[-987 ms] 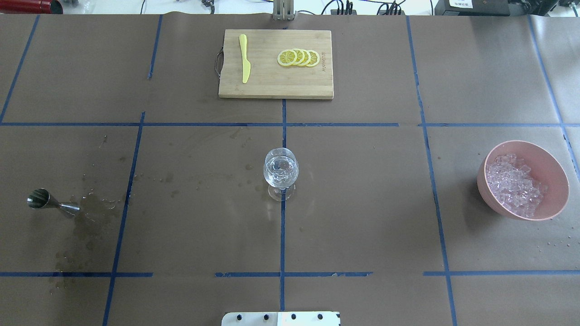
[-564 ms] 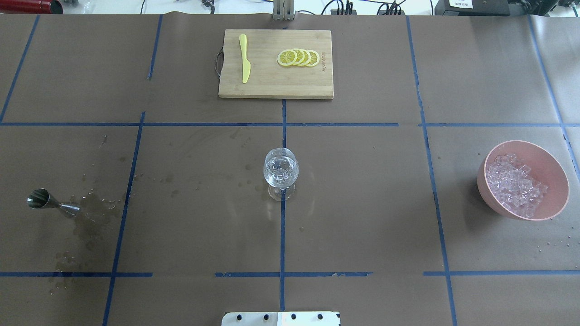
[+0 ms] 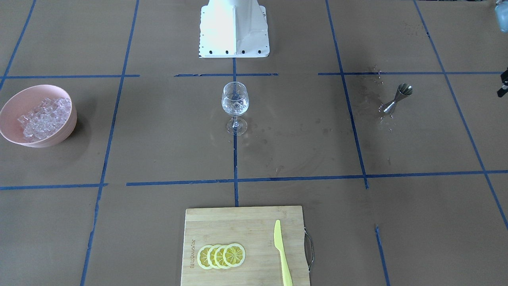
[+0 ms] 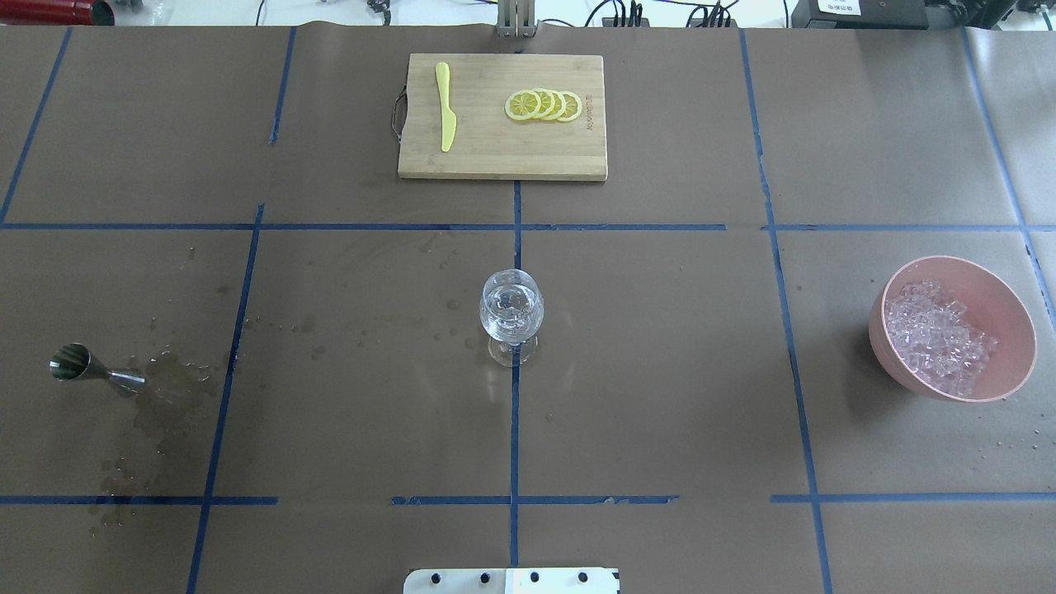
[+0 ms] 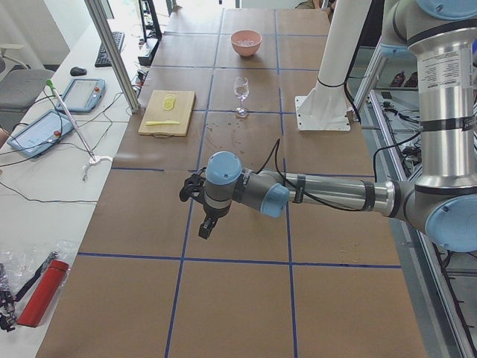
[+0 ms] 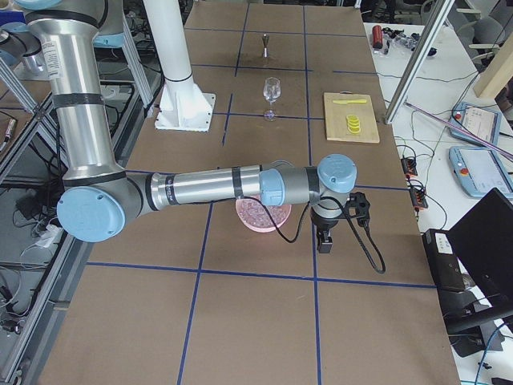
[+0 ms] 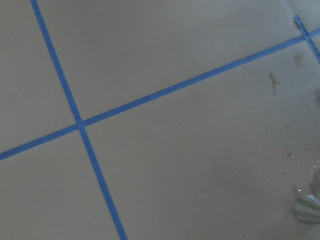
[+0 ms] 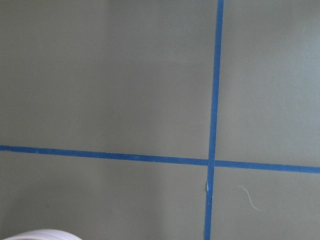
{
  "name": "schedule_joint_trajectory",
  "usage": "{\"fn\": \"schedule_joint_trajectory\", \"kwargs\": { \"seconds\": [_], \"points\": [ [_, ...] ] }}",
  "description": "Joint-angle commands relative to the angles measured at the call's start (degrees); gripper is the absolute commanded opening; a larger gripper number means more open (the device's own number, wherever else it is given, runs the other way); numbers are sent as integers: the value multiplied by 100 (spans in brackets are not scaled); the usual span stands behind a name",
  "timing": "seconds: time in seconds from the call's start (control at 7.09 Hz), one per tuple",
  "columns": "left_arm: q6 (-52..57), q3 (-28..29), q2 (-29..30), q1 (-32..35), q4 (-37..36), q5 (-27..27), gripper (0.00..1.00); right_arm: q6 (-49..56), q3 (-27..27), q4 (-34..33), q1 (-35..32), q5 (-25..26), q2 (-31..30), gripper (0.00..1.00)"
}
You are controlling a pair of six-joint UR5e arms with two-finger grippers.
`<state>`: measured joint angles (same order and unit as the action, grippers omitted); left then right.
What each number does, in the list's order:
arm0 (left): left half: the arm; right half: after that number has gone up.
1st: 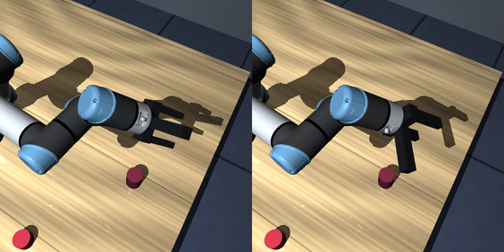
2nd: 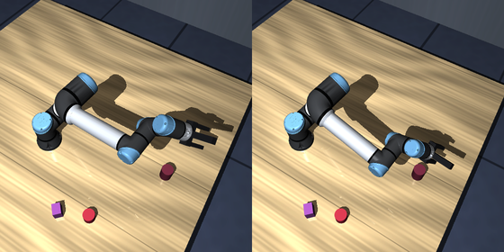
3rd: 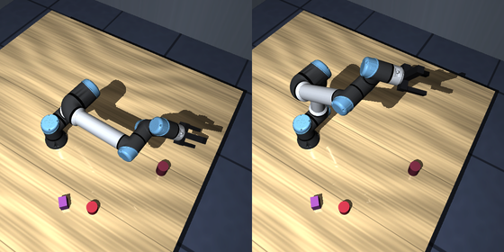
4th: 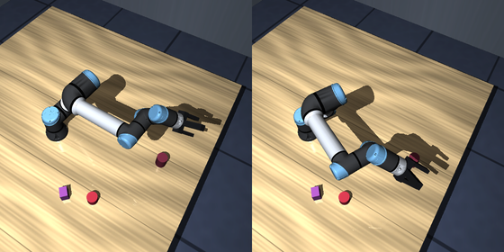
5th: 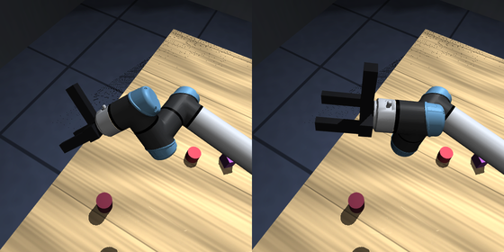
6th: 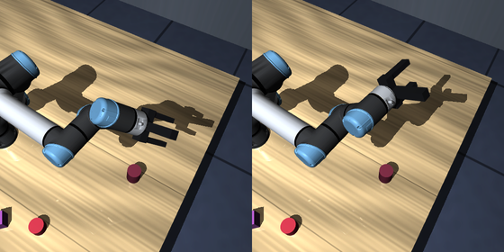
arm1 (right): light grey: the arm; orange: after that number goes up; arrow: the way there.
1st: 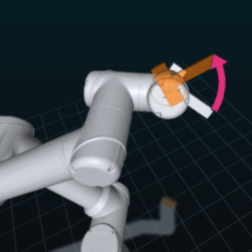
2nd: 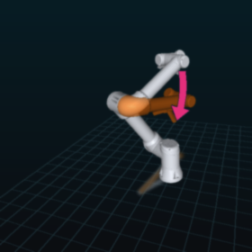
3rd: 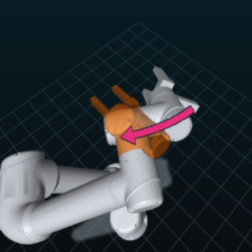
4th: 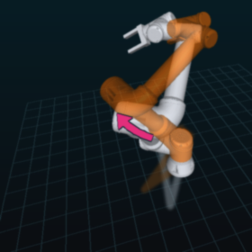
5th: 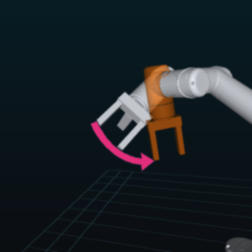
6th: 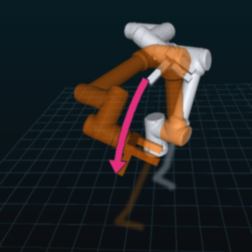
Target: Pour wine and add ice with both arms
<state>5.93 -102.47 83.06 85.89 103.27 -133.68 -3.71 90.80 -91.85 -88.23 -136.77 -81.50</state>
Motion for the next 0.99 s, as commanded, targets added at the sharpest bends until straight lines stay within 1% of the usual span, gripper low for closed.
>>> {"fn": "schedule_joint_trajectory", "kwargs": {
  "seconds": [0.0,0.14,0.28,0.42,0.56,0.85],
  "points": [
    [400,-106,211,366,-816,-52,100,-77,34,18,34,-43,-15,100],
    [400,-90,71,358,-783,-105,100,-77,34,18,69,-34,-15,100],
    [400,-55,-200,323,-730,-114,100,-77,17,26,113,0,-15,100],
    [400,15,-229,297,-469,-106,100,-85,8,44,165,1,-15,100],
    [400,42,-238,305,134,-80,100,-86,34,44,174,-51,-24,100],
    [409,43,-176,305,150,-53,100,-77,87,44,253,-192,-68,100]
  ]
}}
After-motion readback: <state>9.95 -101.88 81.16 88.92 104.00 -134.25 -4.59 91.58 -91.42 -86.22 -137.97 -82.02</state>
